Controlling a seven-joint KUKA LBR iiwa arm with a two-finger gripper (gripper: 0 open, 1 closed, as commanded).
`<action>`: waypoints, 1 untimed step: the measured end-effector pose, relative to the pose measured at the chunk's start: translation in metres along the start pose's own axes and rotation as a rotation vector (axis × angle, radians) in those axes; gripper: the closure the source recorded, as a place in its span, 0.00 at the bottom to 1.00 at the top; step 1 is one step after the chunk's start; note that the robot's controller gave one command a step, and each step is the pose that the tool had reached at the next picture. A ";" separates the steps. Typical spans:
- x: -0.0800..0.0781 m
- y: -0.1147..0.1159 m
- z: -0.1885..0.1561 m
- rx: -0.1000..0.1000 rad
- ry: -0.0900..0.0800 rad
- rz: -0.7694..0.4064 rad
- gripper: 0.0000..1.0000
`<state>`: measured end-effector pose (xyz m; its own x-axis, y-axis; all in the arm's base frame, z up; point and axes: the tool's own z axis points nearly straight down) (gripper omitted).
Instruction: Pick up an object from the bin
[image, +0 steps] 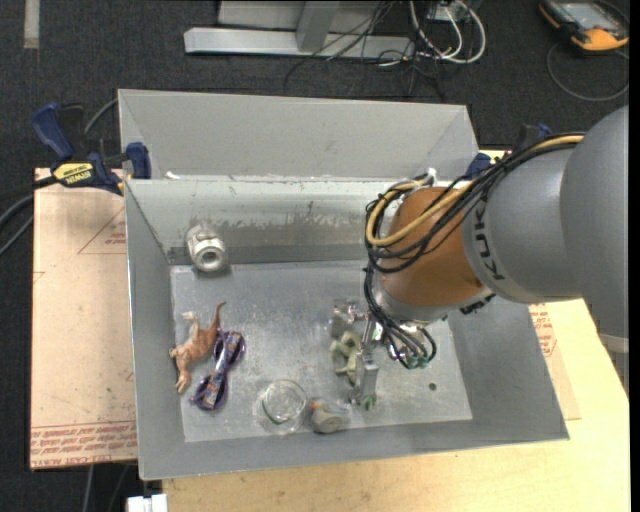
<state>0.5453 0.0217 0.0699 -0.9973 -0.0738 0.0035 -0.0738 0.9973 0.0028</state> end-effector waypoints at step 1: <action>0.006 -0.025 -0.001 0.001 -0.010 -0.078 1.00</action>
Offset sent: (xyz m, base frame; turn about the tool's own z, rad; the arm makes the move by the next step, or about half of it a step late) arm 0.0000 0.0000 0.0000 0.0000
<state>0.5415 -0.0039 0.0704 -0.9884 -0.1515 -0.0072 -0.1515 0.9885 0.0014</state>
